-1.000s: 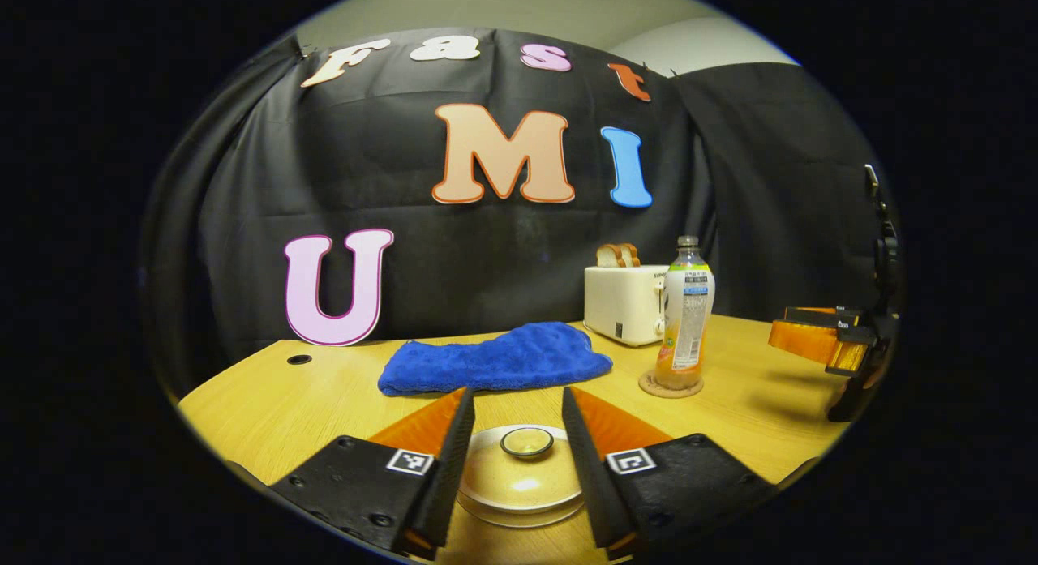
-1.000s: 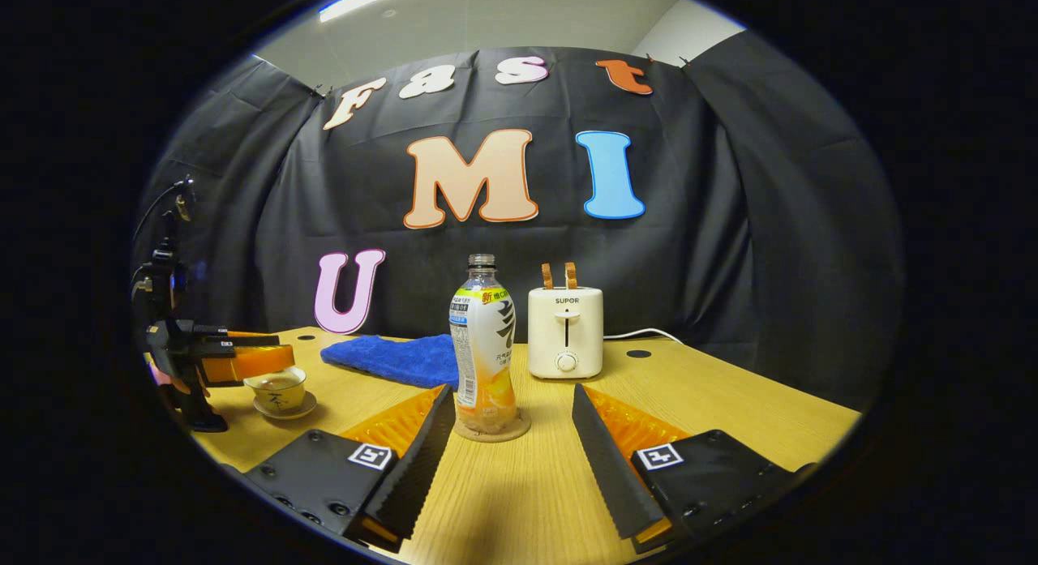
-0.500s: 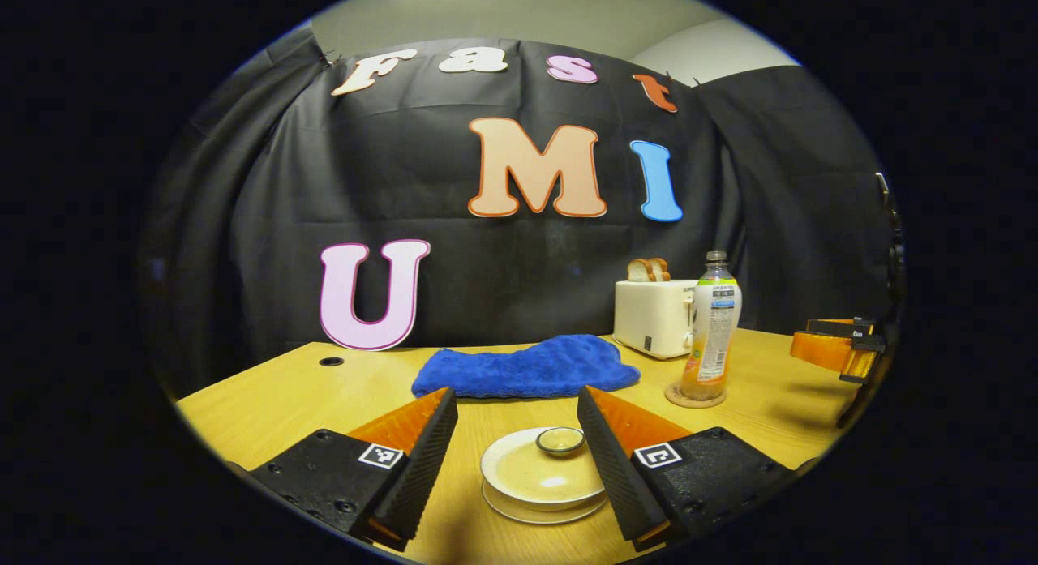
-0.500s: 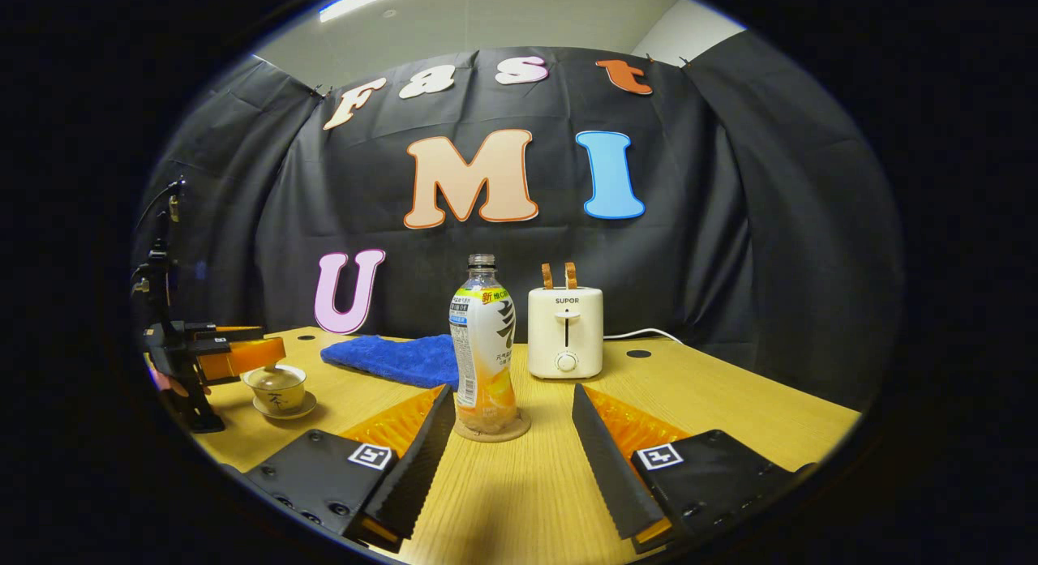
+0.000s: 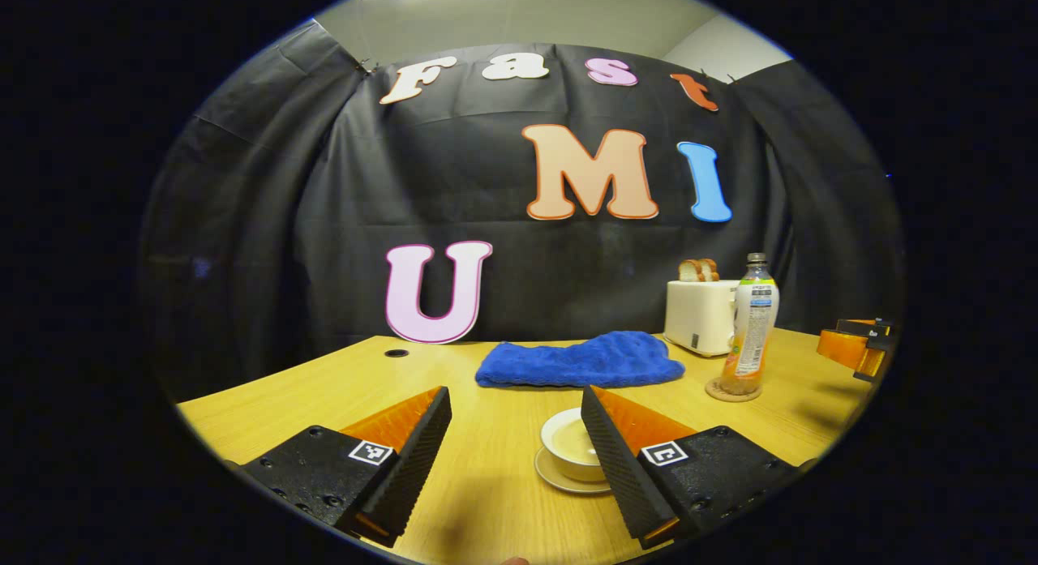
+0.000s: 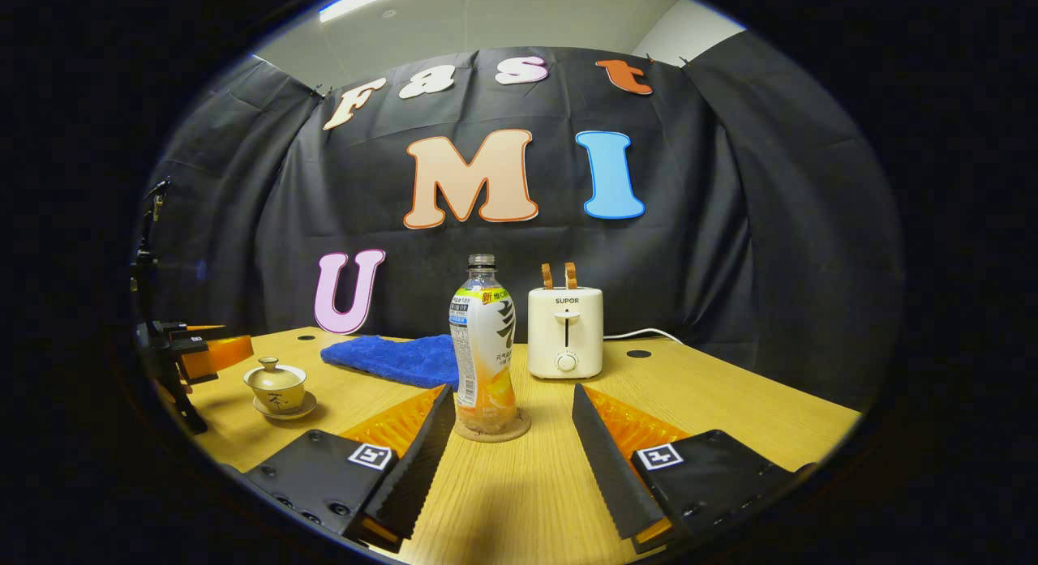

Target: Open the teacup lid with one hand, grasp the water bottle and pour water into the teacup with the other hand; after pouring, place the water bottle on the coaster and then close the teacup lid.

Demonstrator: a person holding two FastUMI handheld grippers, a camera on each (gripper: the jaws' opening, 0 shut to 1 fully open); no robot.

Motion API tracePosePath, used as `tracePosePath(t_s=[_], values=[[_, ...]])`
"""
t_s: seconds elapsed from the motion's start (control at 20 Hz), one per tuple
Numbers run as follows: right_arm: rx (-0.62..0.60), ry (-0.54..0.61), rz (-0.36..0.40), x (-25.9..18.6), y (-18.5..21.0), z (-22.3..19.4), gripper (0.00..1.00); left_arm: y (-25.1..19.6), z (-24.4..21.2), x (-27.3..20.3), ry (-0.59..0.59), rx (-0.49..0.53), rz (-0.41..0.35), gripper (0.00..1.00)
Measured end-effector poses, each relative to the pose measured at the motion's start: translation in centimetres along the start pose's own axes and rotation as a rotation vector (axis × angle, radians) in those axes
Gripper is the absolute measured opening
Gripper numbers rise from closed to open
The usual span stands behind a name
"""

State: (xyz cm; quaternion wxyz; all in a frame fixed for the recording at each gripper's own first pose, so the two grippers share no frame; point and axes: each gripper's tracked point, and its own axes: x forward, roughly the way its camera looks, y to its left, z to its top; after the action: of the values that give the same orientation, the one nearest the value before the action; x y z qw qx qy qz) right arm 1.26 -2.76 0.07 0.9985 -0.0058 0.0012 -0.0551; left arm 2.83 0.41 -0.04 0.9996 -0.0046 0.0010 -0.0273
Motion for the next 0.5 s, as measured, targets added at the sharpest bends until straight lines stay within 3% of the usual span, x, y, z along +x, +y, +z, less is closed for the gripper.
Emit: tracePosePath(t_s=[0.2, 0.4, 0.5], values=[[0.000, 0.000, 0.000, 0.0, 0.0, 0.0, 0.93, 1.3, 0.1, -0.7, 0.001, 0.003, 0.077, 0.95], [-0.001, 0.000, -0.012, 0.0, -0.2, 0.0, 0.90, 5.1, 0.0, -2.1, -0.001, 0.012, 0.268, 0.95], [0.000, 0.000, -0.015, 0.0, -0.3, 0.0, 0.93, 5.5, 0.0, -2.5, 0.000, 0.013, 0.309, 0.95]])
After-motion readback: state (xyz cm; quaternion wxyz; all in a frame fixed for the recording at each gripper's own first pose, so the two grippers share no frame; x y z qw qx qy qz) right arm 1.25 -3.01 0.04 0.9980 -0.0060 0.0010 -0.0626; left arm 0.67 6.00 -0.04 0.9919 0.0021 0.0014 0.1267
